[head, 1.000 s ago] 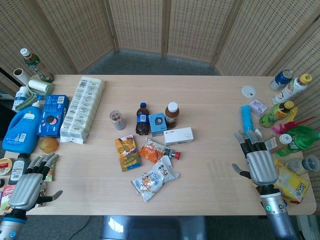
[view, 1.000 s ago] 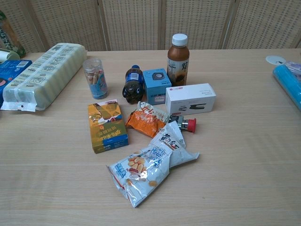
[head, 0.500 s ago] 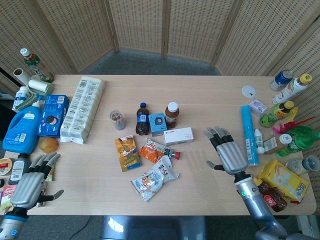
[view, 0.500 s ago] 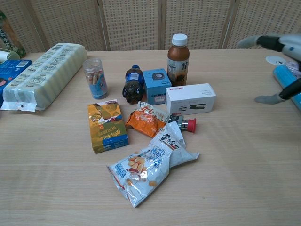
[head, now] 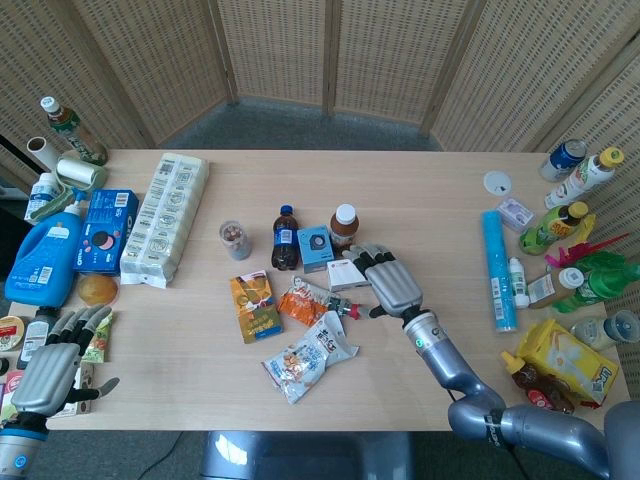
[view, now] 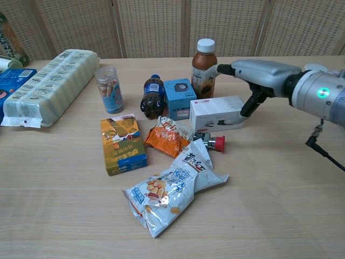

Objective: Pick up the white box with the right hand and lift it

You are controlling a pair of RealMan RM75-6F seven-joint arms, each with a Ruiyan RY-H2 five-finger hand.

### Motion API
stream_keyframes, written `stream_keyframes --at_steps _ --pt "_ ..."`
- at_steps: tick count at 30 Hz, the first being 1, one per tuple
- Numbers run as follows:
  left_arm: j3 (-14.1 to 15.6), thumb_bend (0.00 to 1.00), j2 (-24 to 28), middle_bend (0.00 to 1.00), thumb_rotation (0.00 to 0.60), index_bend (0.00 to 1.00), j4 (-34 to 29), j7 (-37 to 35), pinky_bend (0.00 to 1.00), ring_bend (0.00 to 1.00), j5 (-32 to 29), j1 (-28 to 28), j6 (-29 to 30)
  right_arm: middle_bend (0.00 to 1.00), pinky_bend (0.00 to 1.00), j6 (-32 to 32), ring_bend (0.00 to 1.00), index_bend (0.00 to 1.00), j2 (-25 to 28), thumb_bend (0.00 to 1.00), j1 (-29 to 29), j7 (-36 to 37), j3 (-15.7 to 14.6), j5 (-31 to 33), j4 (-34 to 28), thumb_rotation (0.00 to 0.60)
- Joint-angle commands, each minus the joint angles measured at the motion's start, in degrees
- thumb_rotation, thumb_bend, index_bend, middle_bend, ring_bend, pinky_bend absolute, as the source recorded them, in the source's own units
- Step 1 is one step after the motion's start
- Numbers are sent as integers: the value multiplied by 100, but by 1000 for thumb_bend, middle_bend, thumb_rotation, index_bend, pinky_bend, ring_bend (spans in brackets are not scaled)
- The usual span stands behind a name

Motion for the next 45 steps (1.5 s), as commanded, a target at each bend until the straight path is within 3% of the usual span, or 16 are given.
stream_keyframes --at_steps 1,13,25,28,29,31,32,34,38,45 --pt "-5 220 -6 18 600 42 19 -16 0 0 -14 -3 -13 0 0 -254 0 0 -166 193 231 -56 68 251 286 600" --pt "-24 222 -26 19 600 43 90 -31 0 0 -114 -18 -79 0 0 -874 0 0 -570 194 736 -11 47 985 1264 600" --pt "-52 222 -30 18 600 42 48 74 0 0 -201 -44 -125 18 0 -1094 0 0 -890 193 900 320 -27 1197 2056 600" --pt "-48 221 -28 18 600 42 24 112 0 0 -202 -39 -114 176 82 -1081 0 70 -1010 192 933 458 -15 1140 2296 600" --pt "-46 222 -24 18 600 42 13 122 0 0 -202 -33 -104 302 180 -1076 35 181 -1043 191 942 502 -11 1115 2362 600" --pt "-40 221 -12 18 600 42 -8 127 0 0 -196 -10 -67 564 386 -1099 238 407 -1082 190 952 612 -23 1046 2451 600" --pt "-36 221 -6 18 600 42 -15 119 0 0 -197 2 -53 708 504 -1108 386 514 -1090 191 952 646 -39 1013 2477 600" --pt "-27 222 3 18 600 42 -11 120 0 0 -205 17 -42 854 638 -1095 539 625 -1105 193 926 724 -64 970 2516 600" --pt "-21 221 -3 19 600 42 -16 138 0 0 -208 13 -60 930 713 -925 613 678 -1057 198 814 837 -106 858 2471 600" --pt "-35 221 -65 18 600 43 -20 169 0 0 -195 -36 -126 934 717 -416 620 685 -605 197 482 825 -152 746 1893 600"
